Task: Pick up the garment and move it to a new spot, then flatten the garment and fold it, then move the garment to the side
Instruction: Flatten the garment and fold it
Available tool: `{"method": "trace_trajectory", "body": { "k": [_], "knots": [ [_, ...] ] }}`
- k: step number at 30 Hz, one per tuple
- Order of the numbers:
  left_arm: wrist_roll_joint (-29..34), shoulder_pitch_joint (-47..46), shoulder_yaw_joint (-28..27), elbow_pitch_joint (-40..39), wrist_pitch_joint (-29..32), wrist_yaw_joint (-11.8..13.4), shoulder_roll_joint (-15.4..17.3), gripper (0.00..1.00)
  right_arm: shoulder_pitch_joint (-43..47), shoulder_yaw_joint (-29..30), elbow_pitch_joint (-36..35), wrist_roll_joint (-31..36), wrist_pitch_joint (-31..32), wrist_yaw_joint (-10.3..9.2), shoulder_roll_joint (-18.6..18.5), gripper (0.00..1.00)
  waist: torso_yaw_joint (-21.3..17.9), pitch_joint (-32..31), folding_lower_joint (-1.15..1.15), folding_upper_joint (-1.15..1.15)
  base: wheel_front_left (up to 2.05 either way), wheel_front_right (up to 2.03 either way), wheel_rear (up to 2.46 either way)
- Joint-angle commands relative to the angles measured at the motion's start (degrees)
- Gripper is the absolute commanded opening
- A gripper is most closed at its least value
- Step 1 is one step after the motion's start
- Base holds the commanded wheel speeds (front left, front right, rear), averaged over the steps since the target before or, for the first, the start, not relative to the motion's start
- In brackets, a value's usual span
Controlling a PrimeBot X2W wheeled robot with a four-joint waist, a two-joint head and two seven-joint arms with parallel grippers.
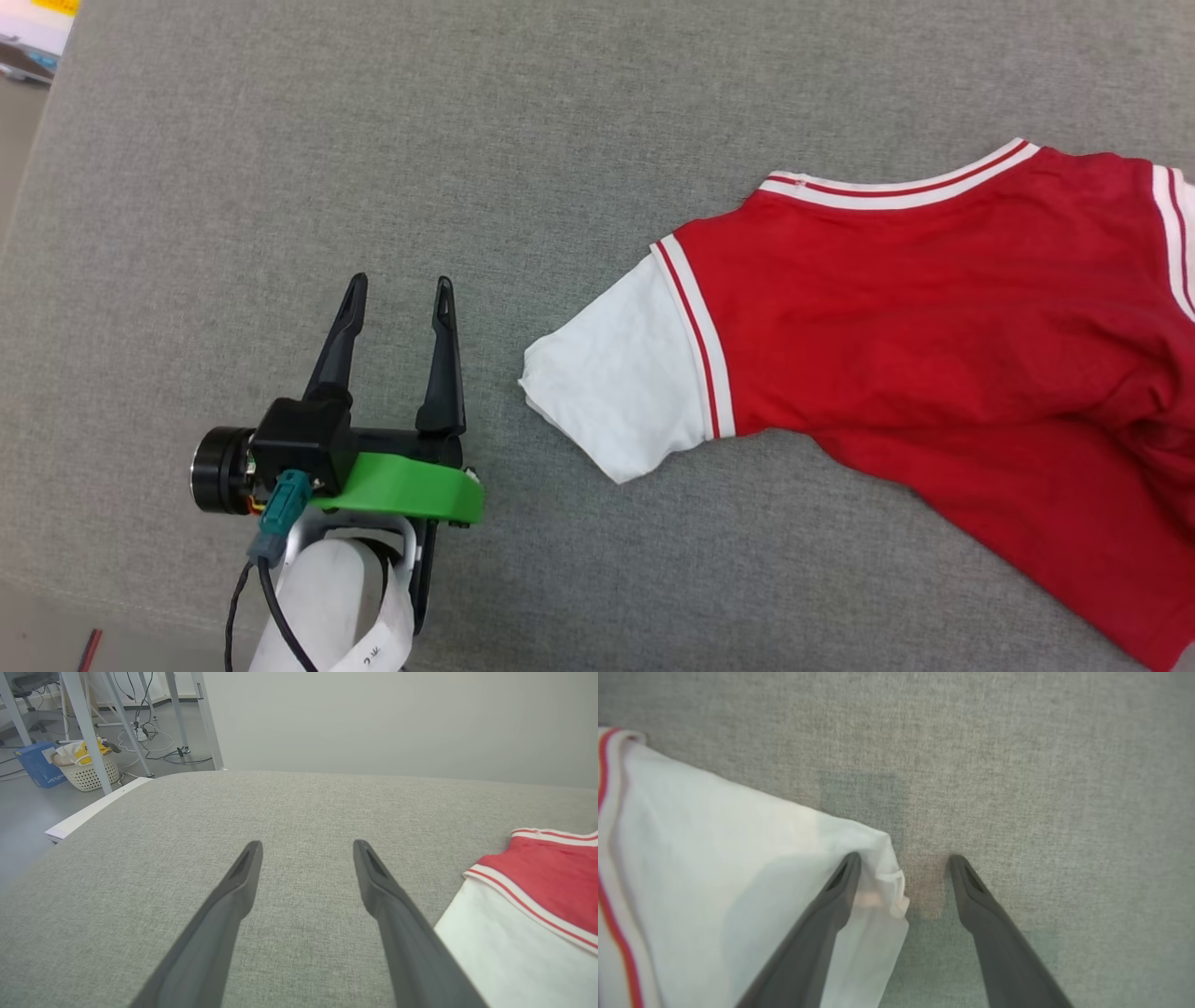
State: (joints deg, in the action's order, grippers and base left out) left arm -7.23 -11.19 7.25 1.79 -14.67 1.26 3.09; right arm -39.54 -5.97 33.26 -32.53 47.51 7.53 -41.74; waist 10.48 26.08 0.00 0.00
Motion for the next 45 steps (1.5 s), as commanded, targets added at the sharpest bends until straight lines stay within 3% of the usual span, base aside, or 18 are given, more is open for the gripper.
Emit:
{"method": "trace_trajectory", "body": {
  "k": [1,7,14,23,24,25,28,29,37,45],
  "knots": [
    [-0.45,-1.03,0.02,-0.04,-0.33,0.31,-0.22,1.0,0.15,-1.5,0.69,-0.1,-1.33,-0.04,1.56,0.0,0.46,0.48,0.0,0.0,0.0,0.0,0.0],
    [-0.29,-1.27,-0.29,0.2,-0.33,0.21,-0.22,1.0,-5.46,-1.16,0.01,2.07,-11.98,-0.04,-1.77,0.0,0.42,0.23,0.0,0.0,0.0,0.0,0.0],
    [-0.62,-1.9,0.57,0.05,-0.33,0.26,-0.22,1.0,-13.3,3.16,6.39,7.12,-24.02,-0.04,-3.12,0.0,1.11,0.58,0.0,0.0,0.0,0.0,0.0],
    [-0.48,-1.7,0.11,0.5,-0.33,0.11,-0.22,1.0,-12.26,3.51,17.54,8.56,-25.68,-0.04,1.88,0.0,0.74,0.15,0.0,0.0,0.0,0.0,0.0],
    [-0.34,-1.78,-0.03,0.64,-0.33,-0.07,-0.22,1.0,-12.11,3.67,18.27,8.62,-26.38,-0.04,2.18,0.22,0.68,-0.22,0.0,0.0,0.0,0.0,0.0],
    [-0.14,-1.85,-0.32,0.77,-0.33,-0.32,-0.22,1.0,-11.94,3.66,18.79,8.8,-27.56,-0.04,2.41,1.0,0.58,-0.72,0.0,0.0,0.0,0.0,0.0],
    [0.56,-2.17,-1.74,1.04,-0.33,-1.23,-0.2,1.0,-11.38,3.55,18.78,9.17,-32.71,-0.04,2.74,1.0,0.32,-2.7,0.0,0.0,0.0,0.0,0.0],
    [1.27,-2.67,-3.85,1.38,-0.33,-2.59,0.51,1.0,-10.23,3.49,17.32,9.33,-39.97,-0.04,3.11,1.0,-0.28,-5.24,0.0,0.0,0.0,0.0,0.0],
    [1.88,-6.7,-6.52,3.28,-0.33,-6.73,5.03,1.0,-3.73,3.09,9.75,9.55,-55.66,-0.04,6.48,1.0,-2.46,-11.05,0.0,0.0,0.0,0.0,0.0],
    [0.82,-15.42,-1.46,8.98,0.03,-8.58,11.6,1.0,6.87,5.1,-5.62,11.52,-61.47,-0.04,11.81,1.0,-4.12,-13.89,0.0,0.0,0.0,0.0,0.0]
  ]
}}
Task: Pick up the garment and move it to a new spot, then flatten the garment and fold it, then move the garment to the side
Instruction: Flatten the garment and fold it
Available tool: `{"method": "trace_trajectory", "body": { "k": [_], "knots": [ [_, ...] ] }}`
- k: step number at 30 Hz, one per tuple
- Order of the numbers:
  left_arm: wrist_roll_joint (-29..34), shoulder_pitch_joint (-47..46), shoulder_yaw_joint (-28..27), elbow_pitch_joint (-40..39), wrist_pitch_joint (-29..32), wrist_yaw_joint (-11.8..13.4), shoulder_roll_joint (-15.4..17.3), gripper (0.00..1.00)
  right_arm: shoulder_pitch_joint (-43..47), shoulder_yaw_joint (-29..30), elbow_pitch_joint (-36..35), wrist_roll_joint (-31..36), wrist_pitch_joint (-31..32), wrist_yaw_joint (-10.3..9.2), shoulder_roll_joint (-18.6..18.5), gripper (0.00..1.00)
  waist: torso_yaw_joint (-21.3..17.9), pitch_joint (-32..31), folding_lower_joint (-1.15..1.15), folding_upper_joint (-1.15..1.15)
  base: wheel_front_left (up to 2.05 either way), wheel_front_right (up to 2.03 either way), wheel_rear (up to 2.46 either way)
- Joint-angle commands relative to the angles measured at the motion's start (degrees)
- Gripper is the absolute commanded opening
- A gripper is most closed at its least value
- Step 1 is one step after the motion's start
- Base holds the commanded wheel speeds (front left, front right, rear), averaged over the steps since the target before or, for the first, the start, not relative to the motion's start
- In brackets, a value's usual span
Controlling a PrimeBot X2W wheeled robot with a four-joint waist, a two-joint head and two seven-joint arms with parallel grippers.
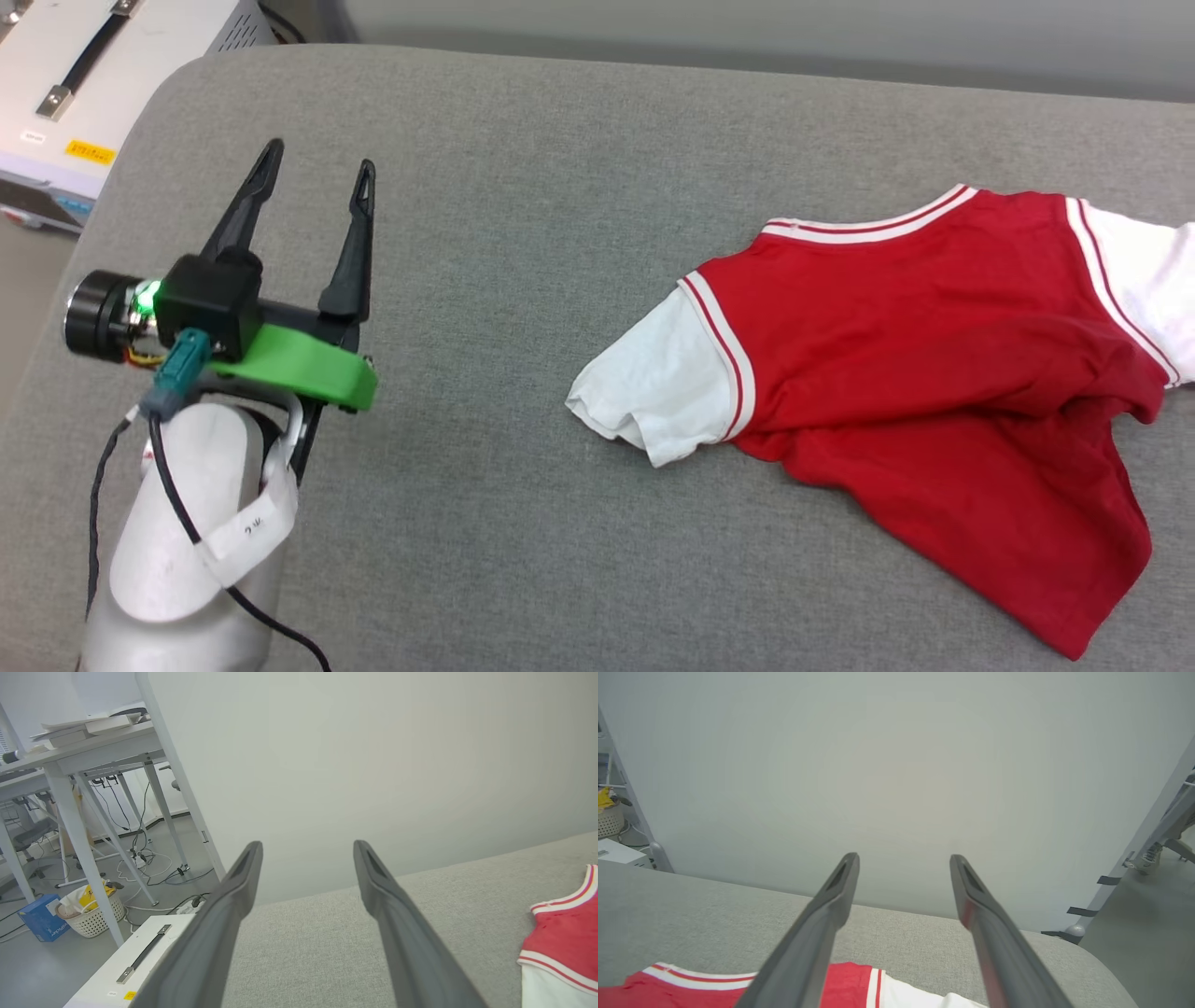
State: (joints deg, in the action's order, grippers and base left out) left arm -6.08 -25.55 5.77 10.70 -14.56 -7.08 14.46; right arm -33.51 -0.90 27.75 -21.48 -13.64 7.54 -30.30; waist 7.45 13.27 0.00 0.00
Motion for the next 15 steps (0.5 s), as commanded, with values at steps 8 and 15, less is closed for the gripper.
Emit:
{"method": "trace_trajectory", "body": {
  "k": [8,15],
  "knots": [
    [-12.91,-10.59,15.37,5.85,10.25,-0.39,7.44,1.0,16.77,5.52,-21.15,4.3,-1.08,-0.05,11.04,1.0,-2.43,-1.18,0.0,0.0,0.0,0.0,0.0],
    [-30.54,-16.59,28.82,8.33,25.91,-0.4,11.45,1.0,26.56,4.57,-30.19,5.82,-1.21,-0.05,17.91,1.0,-3.56,-0.8,0.0,0.0,0.0,0.0,0.0]
  ]
}}
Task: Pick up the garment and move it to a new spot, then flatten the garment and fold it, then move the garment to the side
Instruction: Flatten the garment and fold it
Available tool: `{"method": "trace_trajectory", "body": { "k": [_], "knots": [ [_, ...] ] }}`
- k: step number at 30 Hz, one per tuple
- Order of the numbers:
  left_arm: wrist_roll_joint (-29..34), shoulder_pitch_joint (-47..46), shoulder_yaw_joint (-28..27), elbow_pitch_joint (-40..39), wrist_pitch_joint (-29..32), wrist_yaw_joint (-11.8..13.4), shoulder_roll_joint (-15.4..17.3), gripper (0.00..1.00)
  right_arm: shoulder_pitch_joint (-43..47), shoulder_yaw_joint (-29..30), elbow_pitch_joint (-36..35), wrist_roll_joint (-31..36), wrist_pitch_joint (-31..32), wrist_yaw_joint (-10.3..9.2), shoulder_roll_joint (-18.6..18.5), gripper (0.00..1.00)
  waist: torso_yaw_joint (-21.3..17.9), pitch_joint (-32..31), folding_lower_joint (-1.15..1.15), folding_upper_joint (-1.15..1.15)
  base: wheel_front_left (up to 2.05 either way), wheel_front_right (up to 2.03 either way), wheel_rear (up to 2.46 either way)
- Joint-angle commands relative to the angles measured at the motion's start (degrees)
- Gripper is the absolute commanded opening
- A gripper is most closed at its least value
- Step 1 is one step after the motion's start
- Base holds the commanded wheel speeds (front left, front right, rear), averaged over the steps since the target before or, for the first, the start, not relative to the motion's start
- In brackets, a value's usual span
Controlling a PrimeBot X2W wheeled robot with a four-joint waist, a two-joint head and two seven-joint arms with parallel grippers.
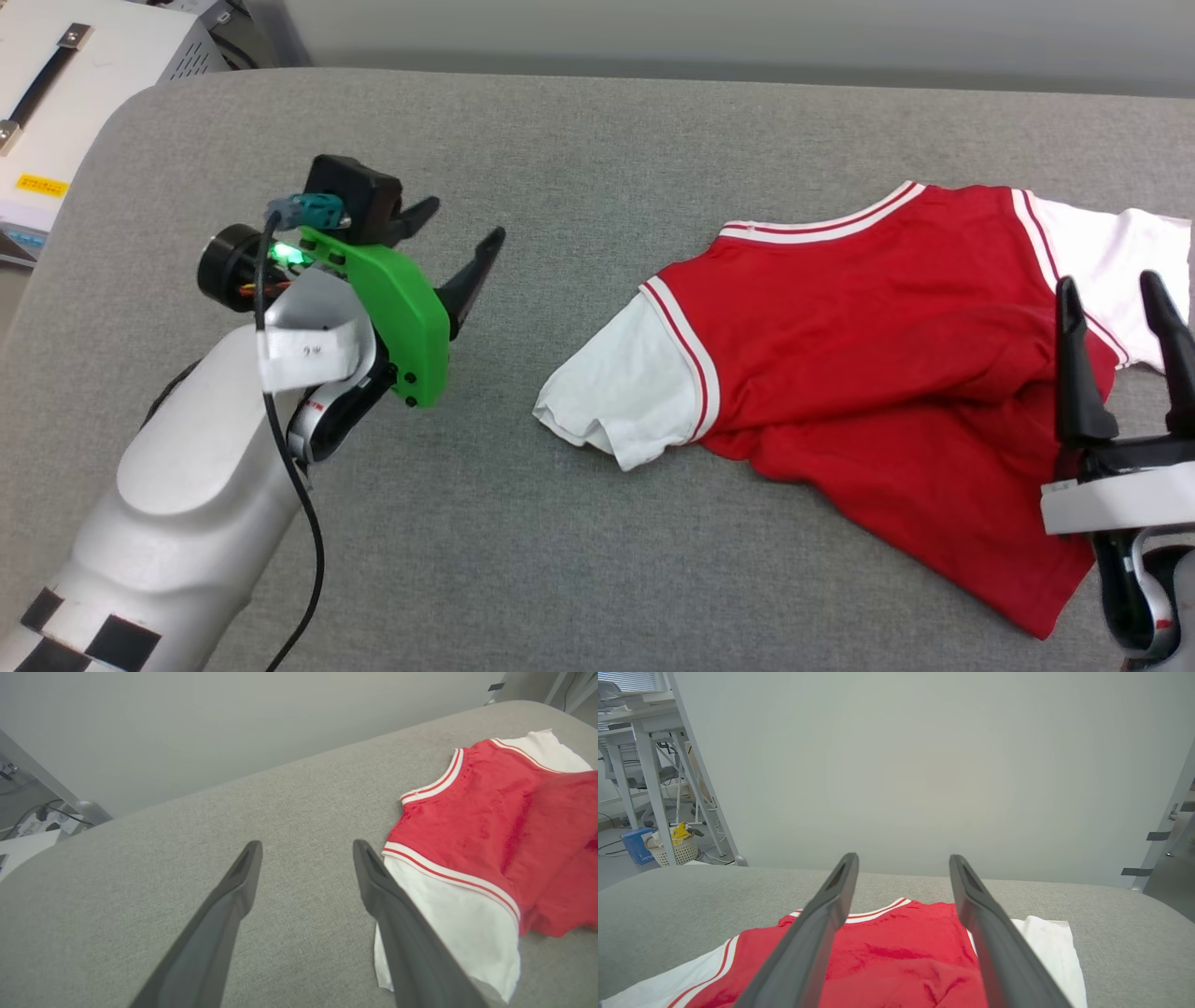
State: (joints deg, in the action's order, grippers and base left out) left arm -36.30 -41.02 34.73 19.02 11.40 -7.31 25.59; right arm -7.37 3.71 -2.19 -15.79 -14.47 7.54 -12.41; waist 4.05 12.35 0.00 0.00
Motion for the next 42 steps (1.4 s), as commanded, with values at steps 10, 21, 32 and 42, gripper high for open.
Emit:
{"method": "trace_trajectory", "body": {
  "k": [10,21,32,42],
  "knots": [
    [-16.0,-9.85,17.81,0.43,20.68,-0.17,3.92,1.0,2.7,-3.31,-1.02,2.78,-0.47,-0.05,1.42,1.0,-2.13,1.71,0.0,0.0,0.0,0.0,0.0],
    [-18.7,-13.82,31.43,6.06,23.73,-0.17,2.56,1.0,-0.89,-5.52,-0.5,4.66,-0.51,-0.05,2.03,1.0,-4.7,5.0,0.0,0.0,0.0,0.0,0.0],
    [-19.02,-13.95,38.08,6.76,19.96,-0.17,3.61,0.0,-1.69,-5.17,-0.35,5.77,-0.52,-0.05,2.91,1.0,-5.06,5.75,0.0,0.0,0.0,0.0,0.0],
    [-23.87,-21.97,33.91,4.43,11.24,-0.17,9.26,0.0,-0.28,-3.67,-1.27,6.42,-0.52,-0.05,3.52,1.0,-3.42,4.9,0.0,0.0,0.0,0.0,0.0]
  ]
}}
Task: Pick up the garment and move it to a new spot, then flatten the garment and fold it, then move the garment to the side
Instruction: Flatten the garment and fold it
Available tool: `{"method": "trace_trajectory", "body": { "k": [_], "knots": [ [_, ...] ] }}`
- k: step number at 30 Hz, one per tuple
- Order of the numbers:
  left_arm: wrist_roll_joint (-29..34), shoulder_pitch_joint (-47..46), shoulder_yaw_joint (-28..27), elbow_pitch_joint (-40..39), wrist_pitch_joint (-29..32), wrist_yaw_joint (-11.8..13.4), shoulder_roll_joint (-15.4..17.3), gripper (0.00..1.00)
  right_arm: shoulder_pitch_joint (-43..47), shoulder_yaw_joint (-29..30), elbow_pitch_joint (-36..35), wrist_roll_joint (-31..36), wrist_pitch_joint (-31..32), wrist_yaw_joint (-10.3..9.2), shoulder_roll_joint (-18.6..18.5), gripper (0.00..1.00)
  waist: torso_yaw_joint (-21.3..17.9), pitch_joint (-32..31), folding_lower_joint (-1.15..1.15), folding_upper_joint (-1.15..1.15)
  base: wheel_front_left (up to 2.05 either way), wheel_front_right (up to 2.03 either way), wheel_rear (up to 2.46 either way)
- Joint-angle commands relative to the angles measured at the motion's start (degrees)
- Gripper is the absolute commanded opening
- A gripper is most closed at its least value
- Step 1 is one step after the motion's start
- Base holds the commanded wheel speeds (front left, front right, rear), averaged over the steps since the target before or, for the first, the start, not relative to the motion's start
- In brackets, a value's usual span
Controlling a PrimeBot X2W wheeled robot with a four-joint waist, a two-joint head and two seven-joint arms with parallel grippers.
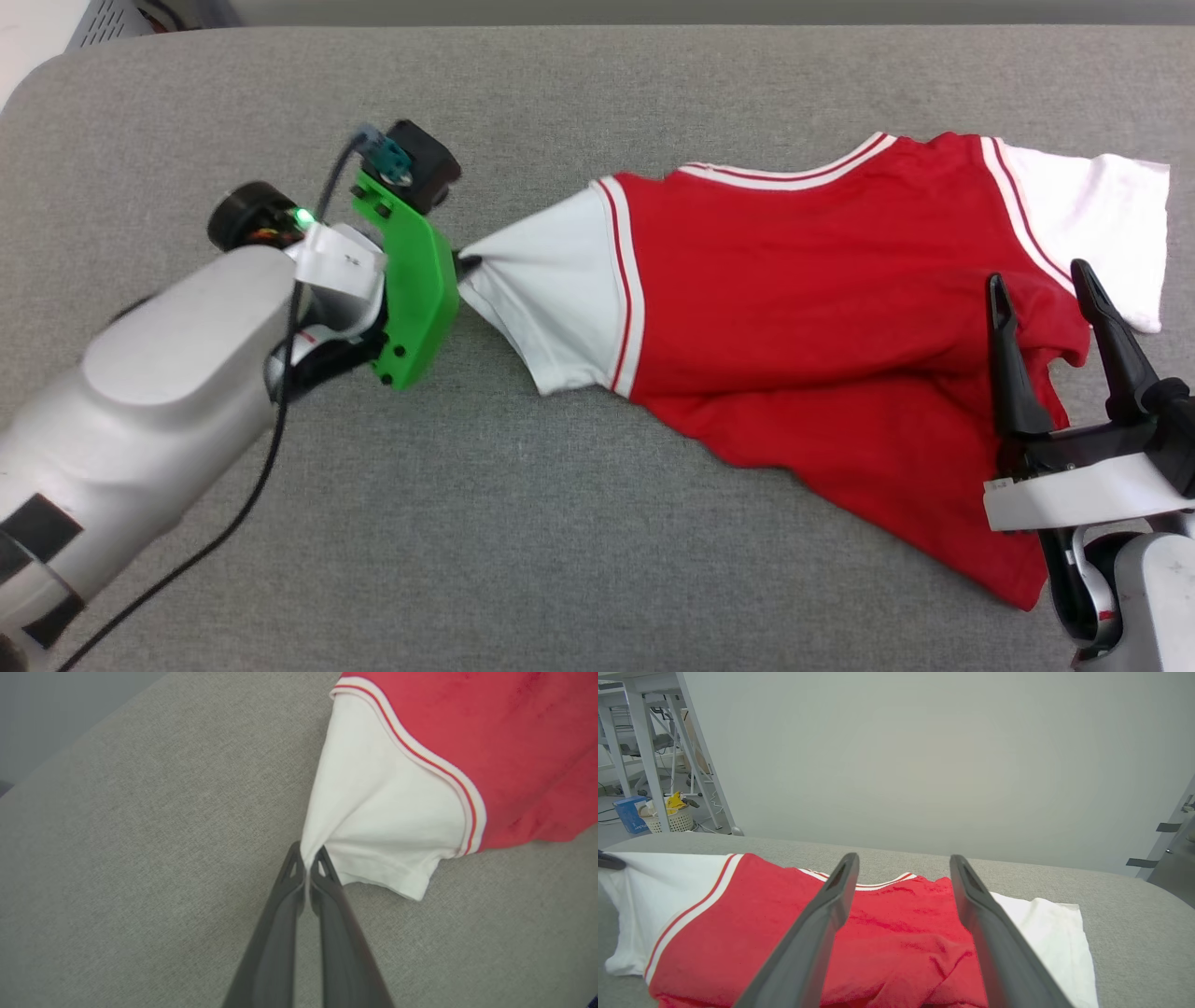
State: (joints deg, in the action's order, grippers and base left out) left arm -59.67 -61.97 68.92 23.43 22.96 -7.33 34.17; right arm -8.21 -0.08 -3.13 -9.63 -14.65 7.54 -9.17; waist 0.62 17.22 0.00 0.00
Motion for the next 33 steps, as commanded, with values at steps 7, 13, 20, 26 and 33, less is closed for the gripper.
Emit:
{"method": "trace_trajectory", "body": {
  "k": [7,13,20,26,33],
  "knots": [
    [0.46,-5.96,-1.51,2.15,-1.19,-0.15,5.47,0.0,-0.06,-0.05,-1.74,0.26,-0.35,-0.05,0.4,1.0,-2.3,2.31,0.0,0.0,0.0,0.0,0.0],
    [3.24,-9.25,-2.1,9.65,-4.65,0.15,4.93,0.0,-1.3,0.14,-3.03,0.56,-0.35,-0.05,0.51,1.0,-4.84,5.36,0.0,0.0,0.0,0.0,0.0],
    [4.25,-9.7,-2.08,20.79,-9.38,0.18,1.27,0.0,-2.54,0.32,-3.91,1.05,-0.35,-0.05,0.68,1.0,-7.37,8.77,0.0,0.0,0.0,0.0,0.0],
    [3.81,-7.13,-0.64,28.68,-11.63,-0.03,-1.63,0.0,-2.93,0.78,-3.96,1.36,-0.35,-0.05,0.75,1.0,-7.91,9.64,0.0,0.0,0.0,0.0,0.0],
    [3.6,-5.78,0.44,31.55,-17.94,-0.13,-3.58,1.0,-3.63,2.1,-3.73,1.03,-0.35,-0.05,0.2,1.0,-6.49,6.97,0.0,0.0,0.0,0.0,0.0]
  ]
}}
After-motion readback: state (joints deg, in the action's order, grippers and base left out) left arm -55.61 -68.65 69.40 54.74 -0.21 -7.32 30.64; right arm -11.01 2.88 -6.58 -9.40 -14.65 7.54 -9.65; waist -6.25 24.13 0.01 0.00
